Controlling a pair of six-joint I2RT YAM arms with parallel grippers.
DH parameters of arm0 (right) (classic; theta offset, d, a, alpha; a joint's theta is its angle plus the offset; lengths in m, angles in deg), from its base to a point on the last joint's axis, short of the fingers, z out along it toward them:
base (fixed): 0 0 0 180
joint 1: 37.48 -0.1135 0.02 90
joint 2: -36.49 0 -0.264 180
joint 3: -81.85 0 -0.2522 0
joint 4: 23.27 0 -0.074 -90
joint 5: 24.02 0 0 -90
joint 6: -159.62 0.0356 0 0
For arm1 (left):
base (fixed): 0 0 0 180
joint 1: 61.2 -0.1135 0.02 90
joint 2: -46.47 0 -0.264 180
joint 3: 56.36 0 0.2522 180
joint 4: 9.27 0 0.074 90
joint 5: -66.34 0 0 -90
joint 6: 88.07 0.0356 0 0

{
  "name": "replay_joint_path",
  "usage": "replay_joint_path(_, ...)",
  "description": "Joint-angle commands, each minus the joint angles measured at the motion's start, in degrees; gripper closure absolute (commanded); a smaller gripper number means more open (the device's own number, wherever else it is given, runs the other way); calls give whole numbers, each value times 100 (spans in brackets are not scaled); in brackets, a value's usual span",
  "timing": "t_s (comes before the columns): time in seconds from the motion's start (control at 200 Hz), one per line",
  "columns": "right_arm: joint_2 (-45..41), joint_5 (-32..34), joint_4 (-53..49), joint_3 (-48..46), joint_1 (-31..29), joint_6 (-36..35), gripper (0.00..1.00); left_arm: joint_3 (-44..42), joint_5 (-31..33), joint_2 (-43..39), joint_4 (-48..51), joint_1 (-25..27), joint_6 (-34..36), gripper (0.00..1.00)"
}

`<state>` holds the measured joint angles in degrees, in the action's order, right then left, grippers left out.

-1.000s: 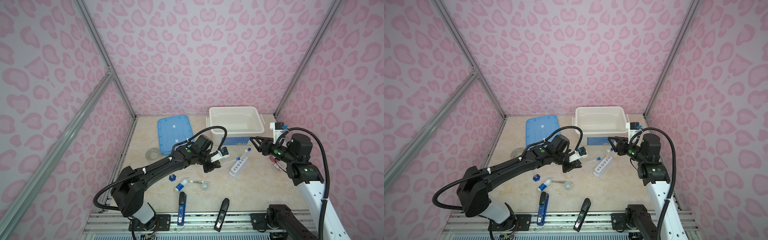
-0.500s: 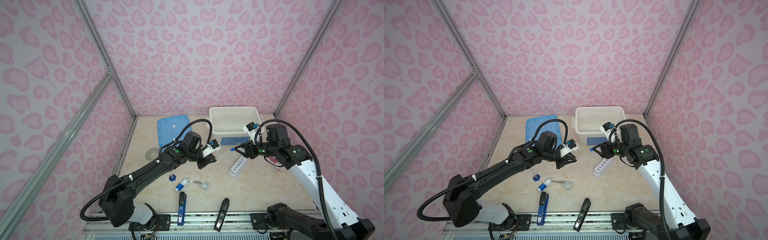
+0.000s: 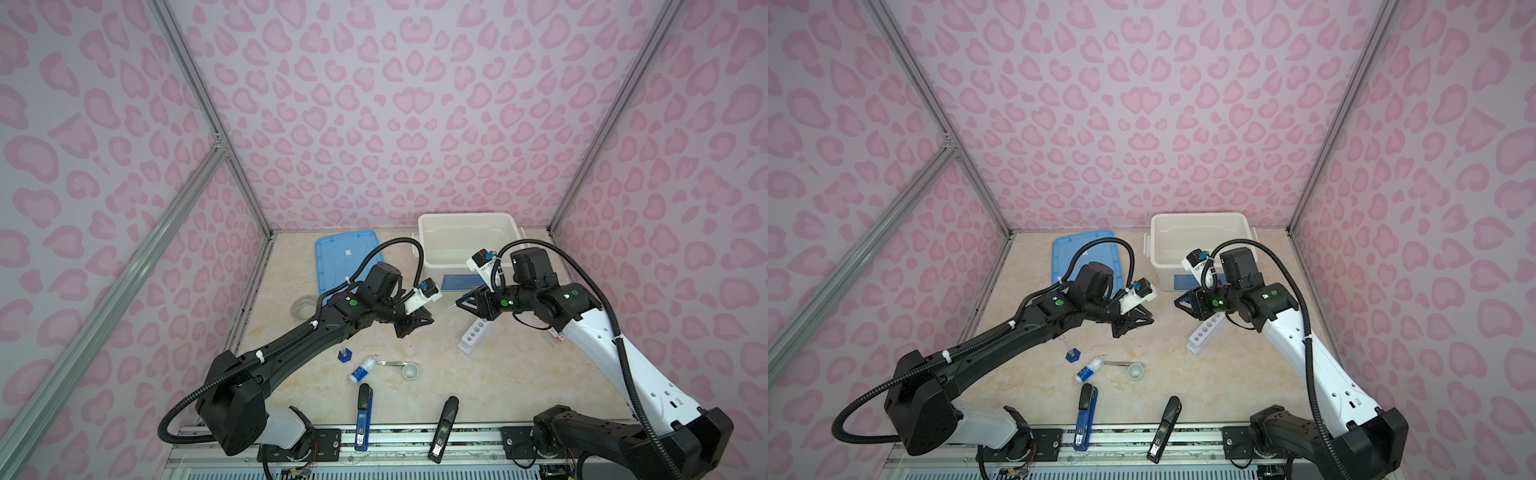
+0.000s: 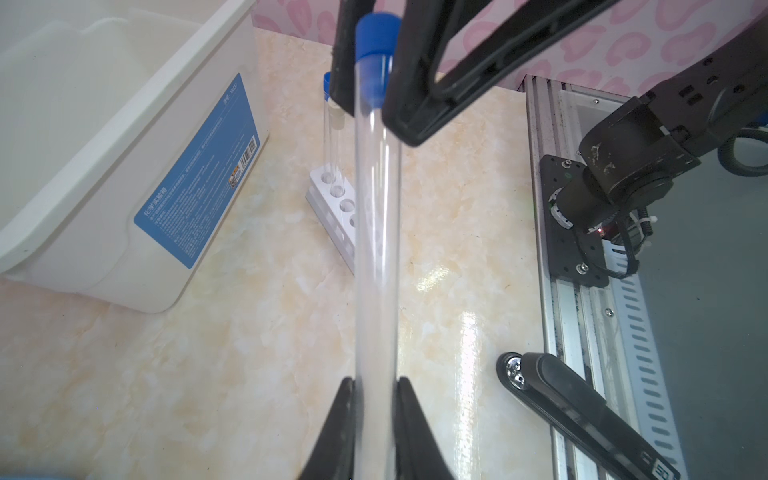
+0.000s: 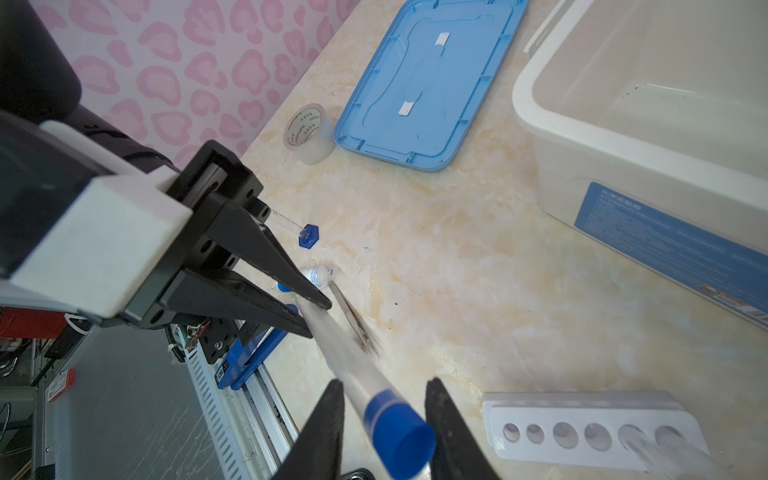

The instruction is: Organize the chemistry lab equipment

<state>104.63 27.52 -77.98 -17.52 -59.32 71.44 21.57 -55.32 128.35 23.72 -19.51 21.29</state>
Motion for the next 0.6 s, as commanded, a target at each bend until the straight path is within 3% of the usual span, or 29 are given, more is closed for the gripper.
replay_joint_path(0.0, 43, -153, 225, -65, -61, -9, 74, -9, -77, -60, -182, -3, -28, 88)
replay_joint_path(0.39, 59, -163, 413, -192, -79, 69, 80, -9, -8, -59, -173, -3, -17, 87)
replay_joint_path(0.505, 68, -153, 465, -221, -83, 107, 82, 0, 28, -50, -172, -4, -19, 80)
replay_joint_path(0.595, 68, -138, 482, -219, -79, 132, 84, 0, 57, -33, -190, -8, -41, 66)
